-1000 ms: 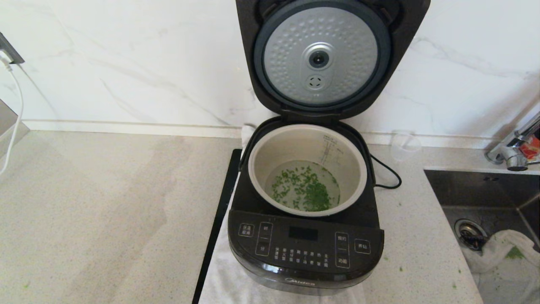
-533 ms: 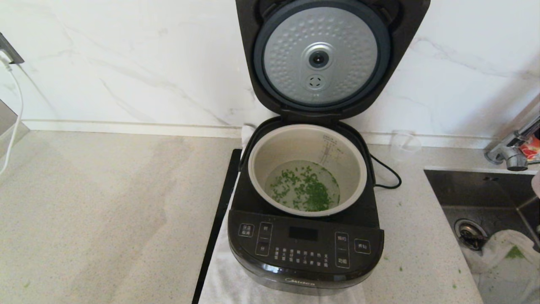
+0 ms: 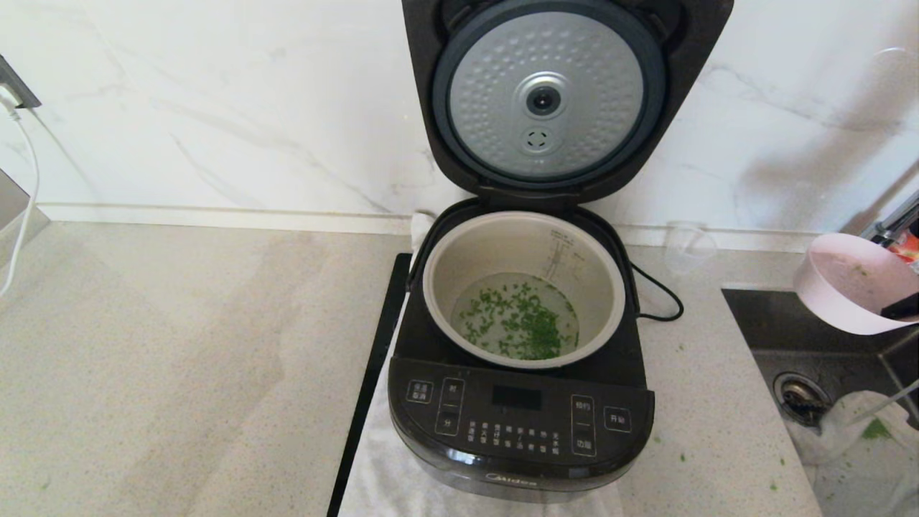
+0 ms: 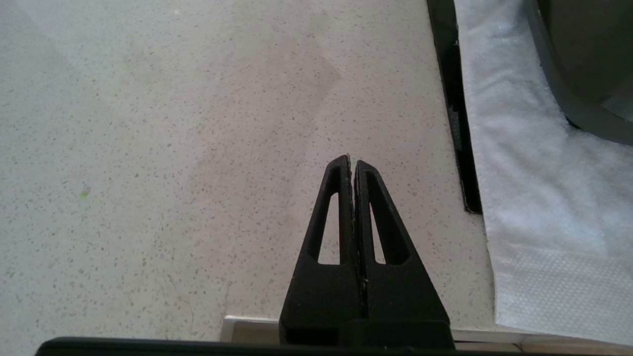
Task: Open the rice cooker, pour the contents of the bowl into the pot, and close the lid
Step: Pour the water from the bowl into the rice cooker
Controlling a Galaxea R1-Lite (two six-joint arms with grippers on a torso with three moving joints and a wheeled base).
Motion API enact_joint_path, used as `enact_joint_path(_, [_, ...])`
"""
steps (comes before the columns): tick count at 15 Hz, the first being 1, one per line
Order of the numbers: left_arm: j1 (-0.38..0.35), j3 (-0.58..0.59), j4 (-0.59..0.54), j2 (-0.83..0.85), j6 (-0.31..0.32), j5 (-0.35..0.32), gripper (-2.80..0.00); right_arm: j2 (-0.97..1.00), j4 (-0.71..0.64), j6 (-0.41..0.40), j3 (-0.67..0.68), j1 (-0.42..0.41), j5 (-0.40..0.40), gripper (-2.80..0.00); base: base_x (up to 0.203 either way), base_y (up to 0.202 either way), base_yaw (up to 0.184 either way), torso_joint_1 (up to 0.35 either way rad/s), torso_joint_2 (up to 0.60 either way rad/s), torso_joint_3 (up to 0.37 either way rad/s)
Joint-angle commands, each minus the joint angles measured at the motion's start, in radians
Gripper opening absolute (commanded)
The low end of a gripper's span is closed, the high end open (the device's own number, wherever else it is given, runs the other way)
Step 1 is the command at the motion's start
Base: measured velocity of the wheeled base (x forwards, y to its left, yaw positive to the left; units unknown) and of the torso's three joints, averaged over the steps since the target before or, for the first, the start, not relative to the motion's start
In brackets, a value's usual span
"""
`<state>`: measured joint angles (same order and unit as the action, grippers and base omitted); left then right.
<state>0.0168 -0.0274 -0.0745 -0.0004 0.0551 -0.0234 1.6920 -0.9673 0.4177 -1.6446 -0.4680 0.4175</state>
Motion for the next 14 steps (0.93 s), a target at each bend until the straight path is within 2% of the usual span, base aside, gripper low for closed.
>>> enact_joint_path(1, [0.000, 0.000, -0.001, -0.001, 0.000, 0.000, -2.80, -0.129, -0.022, 0.029, 0.006, 0.202, -0.041, -2.80, 0.000, 0.000, 0.000, 0.000, 0.00, 0.000])
enact_joint_path(4, [0.000, 0.000, -0.001, -0.001, 0.000, 0.000, -2.80, -0.193, -0.031, 0.096, -0.001, 0.456, -0.124, -2.80, 0.000, 0.000, 0.000, 0.000, 0.00, 0.000])
enact_joint_path(8, [0.000, 0.000, -0.001, -0.001, 0.000, 0.000, -2.80, -0.188, -0.029, 0.185, -0.060, 0.768, -0.301, -2.80, 0.000, 0.000, 0.000, 0.000, 0.00, 0.000])
enact_joint_path(10, [0.000, 0.000, -0.001, -0.001, 0.000, 0.000, -2.80, -0.145, -0.028, 0.214, -0.116, 0.882, -0.364, -2.80, 0.000, 0.000, 0.000, 0.000, 0.00, 0.000])
enact_joint_path(14, [0.000, 0.000, -0.001, 0.000, 0.000, 0.000, -2.80, -0.029, -0.011, 0.251, -0.184, 1.043, -0.452, -2.80, 0.000, 0.000, 0.000, 0.000, 0.00, 0.000])
